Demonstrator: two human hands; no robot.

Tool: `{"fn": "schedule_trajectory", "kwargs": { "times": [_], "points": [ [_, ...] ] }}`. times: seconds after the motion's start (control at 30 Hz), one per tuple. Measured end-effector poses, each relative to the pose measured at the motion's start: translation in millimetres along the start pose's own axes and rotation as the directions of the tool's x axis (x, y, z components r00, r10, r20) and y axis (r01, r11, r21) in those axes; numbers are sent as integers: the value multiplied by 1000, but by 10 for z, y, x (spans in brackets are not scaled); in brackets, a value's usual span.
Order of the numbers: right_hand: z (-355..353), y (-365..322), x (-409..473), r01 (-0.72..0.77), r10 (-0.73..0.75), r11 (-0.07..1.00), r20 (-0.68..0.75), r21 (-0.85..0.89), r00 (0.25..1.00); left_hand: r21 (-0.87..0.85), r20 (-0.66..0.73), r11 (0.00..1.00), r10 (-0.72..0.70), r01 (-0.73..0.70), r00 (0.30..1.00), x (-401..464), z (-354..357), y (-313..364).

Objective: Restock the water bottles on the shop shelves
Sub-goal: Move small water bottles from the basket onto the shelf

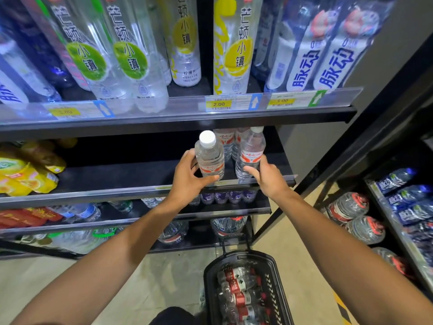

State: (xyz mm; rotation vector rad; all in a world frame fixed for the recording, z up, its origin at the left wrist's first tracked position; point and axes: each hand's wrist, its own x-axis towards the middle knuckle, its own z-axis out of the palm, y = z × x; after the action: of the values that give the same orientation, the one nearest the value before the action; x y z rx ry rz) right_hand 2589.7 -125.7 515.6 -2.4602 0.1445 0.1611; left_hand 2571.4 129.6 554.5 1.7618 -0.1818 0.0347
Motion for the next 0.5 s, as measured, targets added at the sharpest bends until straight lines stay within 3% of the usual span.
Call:
{"fn": "schedule_trajectory", "kwargs": {
  "times": [0.5],
  "points": [
    [31, -66, -35, -48, 48, 999, 5, -5, 999, 90, -12, 983, -157, 158, 988, 347, 337, -334]
  ]
}}
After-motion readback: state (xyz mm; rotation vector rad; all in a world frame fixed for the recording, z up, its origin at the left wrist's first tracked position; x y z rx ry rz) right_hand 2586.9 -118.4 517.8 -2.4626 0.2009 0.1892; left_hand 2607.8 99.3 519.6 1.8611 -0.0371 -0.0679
